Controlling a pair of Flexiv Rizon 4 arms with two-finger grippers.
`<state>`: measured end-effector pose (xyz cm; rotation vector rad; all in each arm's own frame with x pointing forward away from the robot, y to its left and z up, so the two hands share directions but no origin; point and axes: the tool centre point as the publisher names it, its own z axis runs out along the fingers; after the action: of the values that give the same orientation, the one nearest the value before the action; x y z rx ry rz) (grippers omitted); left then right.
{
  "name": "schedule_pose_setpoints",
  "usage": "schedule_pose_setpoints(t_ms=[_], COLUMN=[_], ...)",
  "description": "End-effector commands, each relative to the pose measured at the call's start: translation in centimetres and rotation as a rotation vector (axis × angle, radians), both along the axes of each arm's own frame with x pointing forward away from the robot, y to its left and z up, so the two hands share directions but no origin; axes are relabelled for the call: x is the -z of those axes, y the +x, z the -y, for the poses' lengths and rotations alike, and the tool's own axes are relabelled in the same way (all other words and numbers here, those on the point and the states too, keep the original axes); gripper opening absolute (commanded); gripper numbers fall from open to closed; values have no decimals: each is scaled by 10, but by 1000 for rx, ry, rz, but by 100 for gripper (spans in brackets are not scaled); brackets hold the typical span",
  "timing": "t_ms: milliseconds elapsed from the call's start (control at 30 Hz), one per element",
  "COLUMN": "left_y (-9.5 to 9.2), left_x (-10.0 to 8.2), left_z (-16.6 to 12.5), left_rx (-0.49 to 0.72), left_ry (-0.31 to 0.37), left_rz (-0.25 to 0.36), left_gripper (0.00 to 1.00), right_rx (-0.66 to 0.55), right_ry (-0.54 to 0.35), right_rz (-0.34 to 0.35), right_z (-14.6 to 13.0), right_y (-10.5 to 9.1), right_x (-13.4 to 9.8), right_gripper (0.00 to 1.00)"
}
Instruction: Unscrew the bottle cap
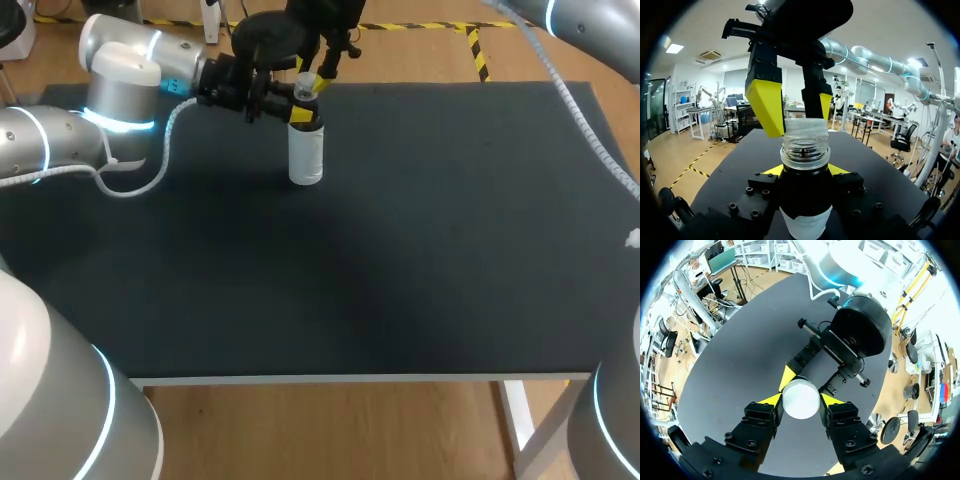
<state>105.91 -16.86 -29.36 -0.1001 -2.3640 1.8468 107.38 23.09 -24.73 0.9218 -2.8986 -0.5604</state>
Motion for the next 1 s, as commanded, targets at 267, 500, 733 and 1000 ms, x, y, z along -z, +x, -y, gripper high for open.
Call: schedule_pose_setpoints(t_ms=[267, 500, 733, 1000], left_y=[-1, -1, -1, -1], left_x=[1, 1, 1, 1], left_z=[2, 2, 2, 2], left_rx=[2, 2, 2, 2], left_ry=[0, 0, 0, 0], left_rz=[0, 0, 0, 0], left_gripper=[0, 0, 0, 0], right_rx=[67, 164, 258, 389], right_ry=[66, 79, -50, -133], right_rz=[-28, -46, -70, -108], right_z=[15, 36, 58, 81], right_y=[3, 7, 5, 4], right_x=[-12, -14, 9, 44], right_gripper=[0, 0, 0, 0])
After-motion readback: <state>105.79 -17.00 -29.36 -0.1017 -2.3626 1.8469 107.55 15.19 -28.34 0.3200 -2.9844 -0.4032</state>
